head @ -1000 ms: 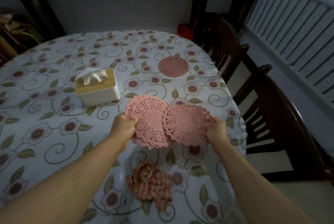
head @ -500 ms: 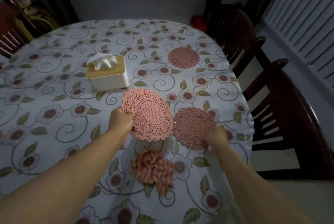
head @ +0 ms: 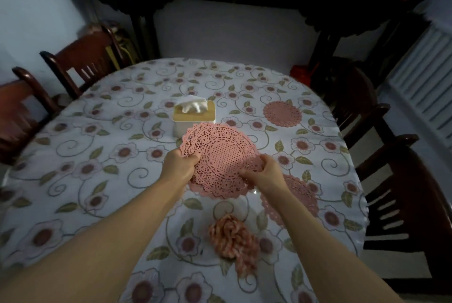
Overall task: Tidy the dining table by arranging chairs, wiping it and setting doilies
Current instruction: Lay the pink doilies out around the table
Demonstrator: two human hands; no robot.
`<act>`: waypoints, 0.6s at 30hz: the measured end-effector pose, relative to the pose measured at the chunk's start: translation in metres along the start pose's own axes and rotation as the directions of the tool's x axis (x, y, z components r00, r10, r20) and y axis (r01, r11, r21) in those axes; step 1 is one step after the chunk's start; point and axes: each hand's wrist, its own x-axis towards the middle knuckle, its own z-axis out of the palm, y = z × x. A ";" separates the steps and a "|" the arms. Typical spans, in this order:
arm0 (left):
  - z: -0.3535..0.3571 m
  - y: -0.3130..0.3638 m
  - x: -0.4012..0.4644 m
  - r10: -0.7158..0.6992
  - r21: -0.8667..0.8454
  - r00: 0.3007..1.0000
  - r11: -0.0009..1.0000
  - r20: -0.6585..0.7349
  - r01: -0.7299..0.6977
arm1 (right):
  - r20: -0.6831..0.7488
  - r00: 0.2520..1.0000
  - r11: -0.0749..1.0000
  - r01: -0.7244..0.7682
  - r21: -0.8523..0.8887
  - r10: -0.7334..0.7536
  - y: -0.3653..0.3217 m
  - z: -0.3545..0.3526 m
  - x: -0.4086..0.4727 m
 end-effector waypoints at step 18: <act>-0.302 -0.073 0.072 -0.091 -0.237 0.979 0.970 -0.183 0.046 | 0.028 0.996 0.990 0.086 0.113 -0.089 -0.086 0.298 -0.025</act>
